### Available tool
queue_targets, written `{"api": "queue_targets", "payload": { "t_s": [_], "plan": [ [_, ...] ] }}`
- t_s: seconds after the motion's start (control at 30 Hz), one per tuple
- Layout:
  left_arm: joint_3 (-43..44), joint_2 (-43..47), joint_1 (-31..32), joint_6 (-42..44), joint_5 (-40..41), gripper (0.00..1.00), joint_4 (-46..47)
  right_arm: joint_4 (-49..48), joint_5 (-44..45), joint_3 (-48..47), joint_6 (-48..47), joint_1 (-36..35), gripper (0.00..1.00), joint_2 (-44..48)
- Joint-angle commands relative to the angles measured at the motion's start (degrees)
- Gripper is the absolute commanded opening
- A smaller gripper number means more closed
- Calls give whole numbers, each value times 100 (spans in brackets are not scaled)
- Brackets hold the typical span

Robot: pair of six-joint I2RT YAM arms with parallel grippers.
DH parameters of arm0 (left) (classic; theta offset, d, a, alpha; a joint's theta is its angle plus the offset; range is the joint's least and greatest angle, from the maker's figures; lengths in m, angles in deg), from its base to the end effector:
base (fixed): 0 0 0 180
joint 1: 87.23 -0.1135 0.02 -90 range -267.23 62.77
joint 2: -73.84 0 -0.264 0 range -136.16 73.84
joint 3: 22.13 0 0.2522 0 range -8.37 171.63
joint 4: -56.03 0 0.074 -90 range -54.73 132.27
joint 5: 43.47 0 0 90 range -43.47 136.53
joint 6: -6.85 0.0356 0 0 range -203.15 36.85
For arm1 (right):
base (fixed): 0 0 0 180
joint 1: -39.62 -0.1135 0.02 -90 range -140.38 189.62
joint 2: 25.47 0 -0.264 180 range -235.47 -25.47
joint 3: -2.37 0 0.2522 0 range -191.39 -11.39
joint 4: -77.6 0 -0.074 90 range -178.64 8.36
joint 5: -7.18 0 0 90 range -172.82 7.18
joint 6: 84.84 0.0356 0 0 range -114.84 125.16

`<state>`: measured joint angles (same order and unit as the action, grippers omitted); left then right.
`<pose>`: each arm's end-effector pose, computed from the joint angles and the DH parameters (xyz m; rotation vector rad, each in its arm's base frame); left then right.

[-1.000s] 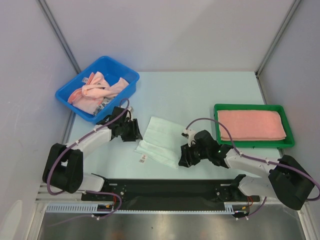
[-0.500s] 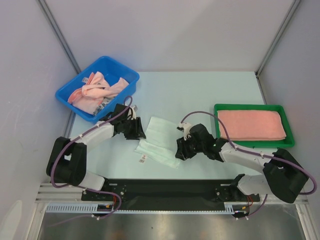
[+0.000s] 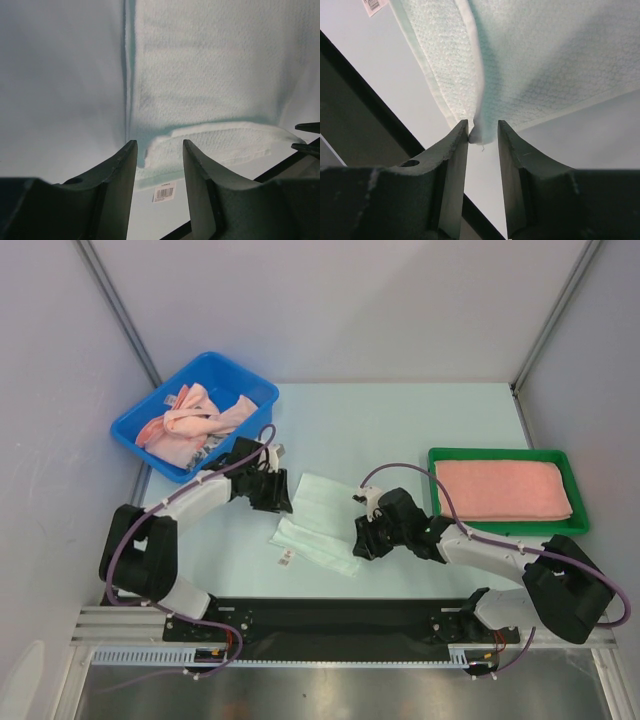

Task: Fold and stack the towels
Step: Fold the towel

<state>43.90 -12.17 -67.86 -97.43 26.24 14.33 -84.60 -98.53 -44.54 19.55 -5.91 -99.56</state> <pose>0.2691 -0.1077 0.1961 0.2413 2.6875 -0.6585 0.1673 0.1841 0.1757 -0.7996 2.3432 0.8070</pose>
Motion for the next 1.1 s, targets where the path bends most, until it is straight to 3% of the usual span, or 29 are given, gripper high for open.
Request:
{"api": "queue_targets", "payload": {
  "t_s": [0.0, 0.47, 0.53, 0.6, 0.63, 0.67, 0.7, 0.77, 0.93, 1.07],
  "plan": [
    [380, -318, 31, 461, -185, 47, -246, -157, -38, -157, -68, -16, 34, -27],
    [451, -750, 101, 795, -141, 43, -510, -271, -117, -140, -15, -17, 30, -106],
    [468, -776, 119, 804, -194, 35, -501, -280, -82, -131, -15, -17, 19, -115],
    [503, -794, 128, 787, -264, 17, -484, -237, 6, -183, -15, -16, 10, -106],
    [616, -811, 128, 787, -299, 9, -484, -201, 223, -218, -24, -8, 0, -89],
    [705, -820, 137, 787, -334, 0, -493, -140, 365, -280, -24, 18, 0, -80],
    [819, -846, 154, 787, -344, 0, -510, -26, 540, -350, -33, 54, 0, -80],
    [1319, -908, 163, 743, -352, 0, -510, 115, 830, -683, -68, 246, 0, -80],
    [3152, -1382, 163, 558, -396, 0, -335, 432, 780, -1641, -243, 1502, 0, -176],
    [4631, -2424, 154, 532, -555, 0, -124, 29, 481, -2423, -507, 2267, 0, -518]
  ]
}}
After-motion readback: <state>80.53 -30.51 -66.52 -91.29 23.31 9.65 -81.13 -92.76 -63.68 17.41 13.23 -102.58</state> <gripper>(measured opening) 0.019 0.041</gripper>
